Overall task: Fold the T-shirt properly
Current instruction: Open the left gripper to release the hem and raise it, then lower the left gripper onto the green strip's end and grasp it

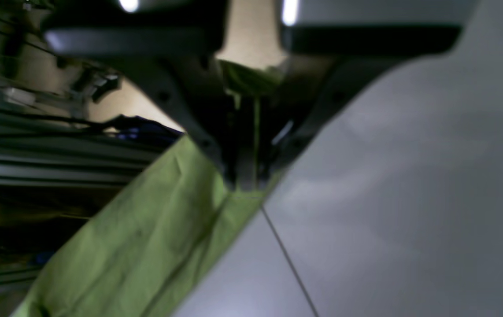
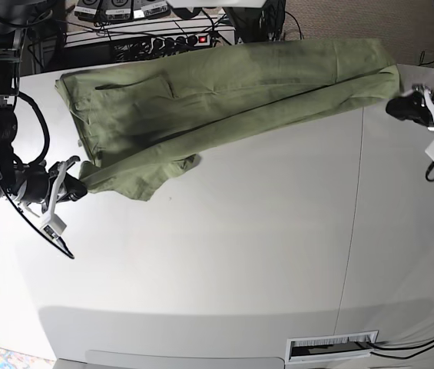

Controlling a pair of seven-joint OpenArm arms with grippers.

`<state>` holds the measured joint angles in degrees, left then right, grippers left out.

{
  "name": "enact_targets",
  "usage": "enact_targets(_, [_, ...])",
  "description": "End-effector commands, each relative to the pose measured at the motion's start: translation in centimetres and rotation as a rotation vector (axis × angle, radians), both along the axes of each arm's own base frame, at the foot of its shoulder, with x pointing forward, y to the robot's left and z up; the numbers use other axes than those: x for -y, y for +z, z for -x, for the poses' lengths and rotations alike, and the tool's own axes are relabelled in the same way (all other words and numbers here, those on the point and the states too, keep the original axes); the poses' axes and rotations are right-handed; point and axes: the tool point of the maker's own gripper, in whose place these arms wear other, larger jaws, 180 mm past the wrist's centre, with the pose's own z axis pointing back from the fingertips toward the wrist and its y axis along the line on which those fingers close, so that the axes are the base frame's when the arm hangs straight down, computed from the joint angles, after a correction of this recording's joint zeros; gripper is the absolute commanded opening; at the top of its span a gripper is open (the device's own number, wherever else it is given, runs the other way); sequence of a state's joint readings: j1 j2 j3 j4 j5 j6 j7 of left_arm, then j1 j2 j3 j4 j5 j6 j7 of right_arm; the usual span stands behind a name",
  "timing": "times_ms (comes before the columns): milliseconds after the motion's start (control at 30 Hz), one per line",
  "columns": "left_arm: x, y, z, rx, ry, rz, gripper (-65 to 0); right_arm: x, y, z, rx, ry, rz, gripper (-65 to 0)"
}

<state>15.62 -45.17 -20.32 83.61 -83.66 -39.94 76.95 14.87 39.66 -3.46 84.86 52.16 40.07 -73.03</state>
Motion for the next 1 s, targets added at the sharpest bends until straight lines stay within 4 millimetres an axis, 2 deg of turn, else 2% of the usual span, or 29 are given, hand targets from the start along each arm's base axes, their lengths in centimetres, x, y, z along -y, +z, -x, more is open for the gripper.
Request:
enact_targets(0, [-0.3,0.9,-0.5,0.029,0.005,0.006,-65.0,0.3,1.8,-1.0,0.056,-0.001,-0.006,-65.0])
enact_targets(200, [1.2,-0.2,0.6,0.002,0.018,0.054,-65.0,0.3,1.6,-0.9,0.051,-0.001,-0.006,-65.0])
enact_targets(367, [1.2,-0.5,1.1,-0.018,0.011,0.051,-65.0,0.3,1.6,-0.9,0.051,-0.002,-0.006,-65.0])
enact_targets(600, [1.3,-1.5,3.3,-0.073,0.024,0.058,-65.0,0.3,1.6,-0.9,0.052,-0.001,-0.007,-65.0])
enact_targets(667, [1.5,-1.4,3.1,-0.058,0.042,0.073,-65.0,0.3,1.6,-0.9,0.052,-0.001,-0.007,-65.0])
enact_targets(767, [1.8,-1.2,1.7,0.007,0.102,0.105,-65.0,0.2,1.7,-0.9,0.053,0.001,-0.009,-65.0])
enact_targets(967, [1.1,-2.9,0.7,0.074,0.134,-0.003,-65.0,0.2,1.7,-0.9,0.055,0.001,-0.010,-65.0])
